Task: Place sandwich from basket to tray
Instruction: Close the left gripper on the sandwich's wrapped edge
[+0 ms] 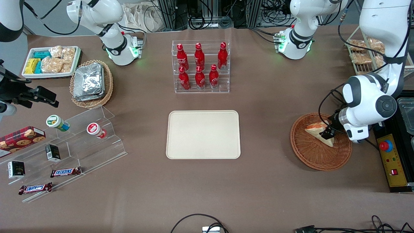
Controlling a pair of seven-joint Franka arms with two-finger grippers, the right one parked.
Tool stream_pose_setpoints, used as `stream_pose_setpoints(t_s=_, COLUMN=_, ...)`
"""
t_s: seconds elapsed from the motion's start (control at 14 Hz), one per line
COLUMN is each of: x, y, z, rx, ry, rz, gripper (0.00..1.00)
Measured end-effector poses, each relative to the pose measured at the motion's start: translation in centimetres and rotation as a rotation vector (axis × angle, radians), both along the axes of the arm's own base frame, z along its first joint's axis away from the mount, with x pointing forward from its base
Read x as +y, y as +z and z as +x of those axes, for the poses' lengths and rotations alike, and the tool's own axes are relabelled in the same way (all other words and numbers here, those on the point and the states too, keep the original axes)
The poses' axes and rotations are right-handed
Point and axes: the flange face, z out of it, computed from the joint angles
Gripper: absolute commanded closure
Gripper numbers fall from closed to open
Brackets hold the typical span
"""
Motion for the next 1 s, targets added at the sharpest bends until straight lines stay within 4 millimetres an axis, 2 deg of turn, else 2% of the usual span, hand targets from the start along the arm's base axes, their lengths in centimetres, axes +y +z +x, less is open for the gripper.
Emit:
stream_pose_setpoints(t_s=0.14, x=-0.4, y=-0.9, z=0.2, rx=-0.008, ry=0.015, rz=0.002, gripper=0.79)
stream_pose_setpoints(t_s=0.21, x=-0.6, y=-1.3, z=0.3, rx=-0.015, ry=0.028, rz=0.004, gripper=1.0)
stream_pose_setpoints(t_s=0.5, x=-0.7, y=-1.2, z=0.6, rx=-0.031, ry=0.046, rz=0.007, gripper=1.0)
stream_pose_setpoints(t_s=0.64, x=-0.7, y=-0.1, z=1.3, rx=-0.052, ry=0.047, rz=0.008, gripper=1.0)
stream_pose_setpoints(t_s=0.79, x=-0.6, y=2.3, z=2.0, rx=-0.049, ry=0.045, rz=0.007, gripper=1.0)
stream_pose_setpoints(t_s=1.0, x=-0.9, y=8.4, z=3.5, rx=0.002, ry=0.028, rz=0.001, gripper=1.0)
